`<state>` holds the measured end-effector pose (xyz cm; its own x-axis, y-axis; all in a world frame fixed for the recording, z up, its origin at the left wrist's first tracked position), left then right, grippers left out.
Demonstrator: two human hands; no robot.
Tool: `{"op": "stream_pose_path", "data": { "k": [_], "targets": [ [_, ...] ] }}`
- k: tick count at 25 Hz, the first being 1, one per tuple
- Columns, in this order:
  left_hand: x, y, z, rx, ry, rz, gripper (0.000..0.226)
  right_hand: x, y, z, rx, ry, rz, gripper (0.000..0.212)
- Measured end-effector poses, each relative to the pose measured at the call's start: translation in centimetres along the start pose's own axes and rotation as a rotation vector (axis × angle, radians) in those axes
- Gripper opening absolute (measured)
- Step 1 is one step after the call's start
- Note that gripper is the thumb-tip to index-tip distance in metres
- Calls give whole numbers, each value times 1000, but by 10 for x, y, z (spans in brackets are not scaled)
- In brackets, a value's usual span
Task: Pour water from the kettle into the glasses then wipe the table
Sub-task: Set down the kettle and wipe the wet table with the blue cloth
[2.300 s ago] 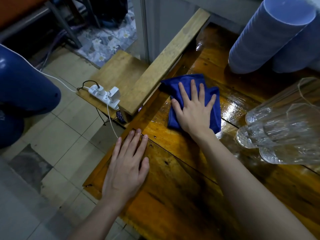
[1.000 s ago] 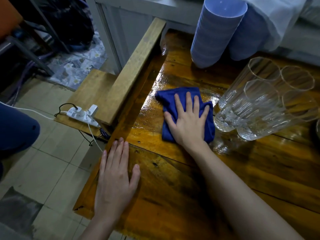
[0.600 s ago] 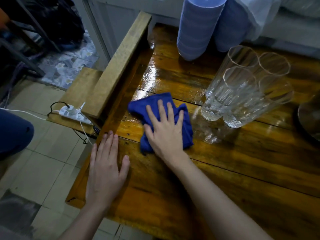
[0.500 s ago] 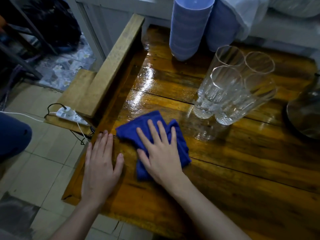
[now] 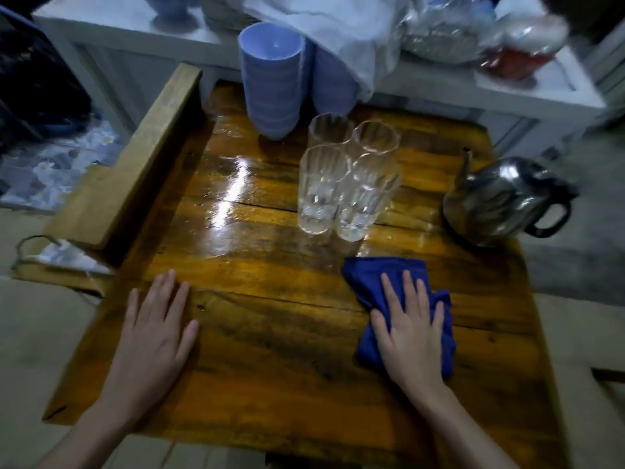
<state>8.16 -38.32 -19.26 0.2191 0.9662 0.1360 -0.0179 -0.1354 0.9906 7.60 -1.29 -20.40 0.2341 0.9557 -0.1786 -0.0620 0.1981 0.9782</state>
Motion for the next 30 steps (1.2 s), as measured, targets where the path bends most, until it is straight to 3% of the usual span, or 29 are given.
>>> {"op": "stream_pose_path", "data": {
  "k": [3, 7, 13, 18, 21, 25, 30],
  "targets": [
    [70, -11, -19, 4, -176, 85, 67, 6, 0, -11, 2, -62, -33, 64],
    [150, -25, -62, 26, -246, 91, 62, -2, -1, -8, 23, -43, -25, 62],
    [173, -31, -83, -3, -309, 11, 58, 4, -5, 49, 27, 156, -31, 66],
    [174, -31, -84, 7, -310, 35, 59, 79, 1, 74, 59, -182, -11, 68],
    [173, -30, -85, -2, -301, 77, 59, 85, 4, 61, 61, -218, -13, 70],
    [172, -29, -84, -5, -298, 92, 58, 75, 6, 22, 53, -157, -37, 69],
    [172, -27, -85, -6, -293, 129, 57, 40, 5, -21, -16, 112, -23, 63]
  ]
}}
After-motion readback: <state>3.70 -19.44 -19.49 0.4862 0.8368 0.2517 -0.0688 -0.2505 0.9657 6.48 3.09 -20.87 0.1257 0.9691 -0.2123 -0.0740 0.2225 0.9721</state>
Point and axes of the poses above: each hand's wrist, its own z-axis away from the middle knuckle, its own y-axis out of the back of the hand, x = y × z, the point moved 6 cm from there along -z, towards the middle knuckle, and after that the axes turned 6 degrees about -y, right-handed, at the moved point
